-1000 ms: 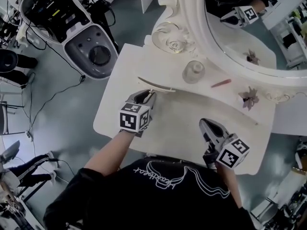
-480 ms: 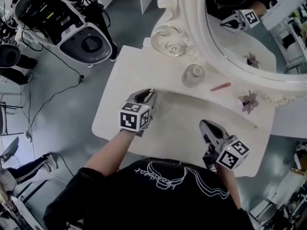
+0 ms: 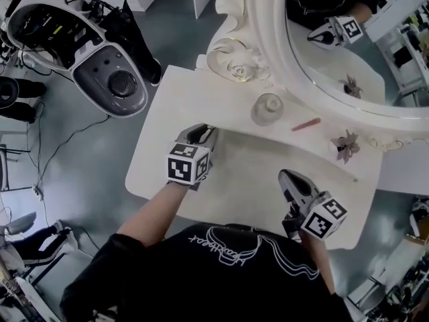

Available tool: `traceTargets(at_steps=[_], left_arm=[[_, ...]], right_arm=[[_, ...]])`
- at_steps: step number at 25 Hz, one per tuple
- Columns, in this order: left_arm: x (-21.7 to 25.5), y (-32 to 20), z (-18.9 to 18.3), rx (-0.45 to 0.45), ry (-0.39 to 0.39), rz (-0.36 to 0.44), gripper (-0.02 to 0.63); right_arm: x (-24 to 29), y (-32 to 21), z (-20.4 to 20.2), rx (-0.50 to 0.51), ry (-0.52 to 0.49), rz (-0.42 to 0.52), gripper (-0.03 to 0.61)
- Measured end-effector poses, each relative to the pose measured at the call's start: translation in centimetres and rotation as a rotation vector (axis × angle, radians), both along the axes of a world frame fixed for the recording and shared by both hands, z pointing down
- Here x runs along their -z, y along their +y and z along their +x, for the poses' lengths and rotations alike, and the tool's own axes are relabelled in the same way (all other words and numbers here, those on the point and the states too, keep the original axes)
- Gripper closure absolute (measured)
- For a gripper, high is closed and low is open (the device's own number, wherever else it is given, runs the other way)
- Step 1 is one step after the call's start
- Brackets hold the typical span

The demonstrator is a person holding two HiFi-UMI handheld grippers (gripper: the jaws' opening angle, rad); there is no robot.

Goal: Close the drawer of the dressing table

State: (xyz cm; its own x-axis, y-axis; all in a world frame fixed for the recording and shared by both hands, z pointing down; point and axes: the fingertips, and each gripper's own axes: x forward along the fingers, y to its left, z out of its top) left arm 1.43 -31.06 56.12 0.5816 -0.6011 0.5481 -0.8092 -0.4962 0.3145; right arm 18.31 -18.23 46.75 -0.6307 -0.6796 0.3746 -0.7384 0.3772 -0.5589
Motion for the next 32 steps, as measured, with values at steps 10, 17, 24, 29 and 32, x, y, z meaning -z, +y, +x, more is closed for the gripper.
traceTargets(at_steps=[10, 17, 24, 29, 32], left_arm=[[-0.1, 0.2, -0.1, -0.002, -0.017, -0.001, 0.520], [-0.7, 1.1, 0.6, -0.027, -0.042, 0.002, 0.446], [3.7, 5.2, -2.2, -0.063, 0.005, 0.034, 0.420], [8.0, 8.9, -2.5, -0.093, 0.082, 0.074, 0.422], [10.8, 11.1, -2.2, -0.126, 0.142, 0.103, 0.423]], right_arm=[[0.5, -0.1, -0.2, 0.000, -0.008, 0.009, 0.575], [0.1, 0.3, 0.2, 0.019, -0.004, 0.022, 0.575], [3.2, 2.7, -3.4, 0.053, 0.011, 0.079, 0.575], [5.1, 5.0, -5.0, 0.070, 0.030, 0.129, 0.575], [5.9, 6.3, -5.4, 0.063, 0.044, 0.150, 0.575]])
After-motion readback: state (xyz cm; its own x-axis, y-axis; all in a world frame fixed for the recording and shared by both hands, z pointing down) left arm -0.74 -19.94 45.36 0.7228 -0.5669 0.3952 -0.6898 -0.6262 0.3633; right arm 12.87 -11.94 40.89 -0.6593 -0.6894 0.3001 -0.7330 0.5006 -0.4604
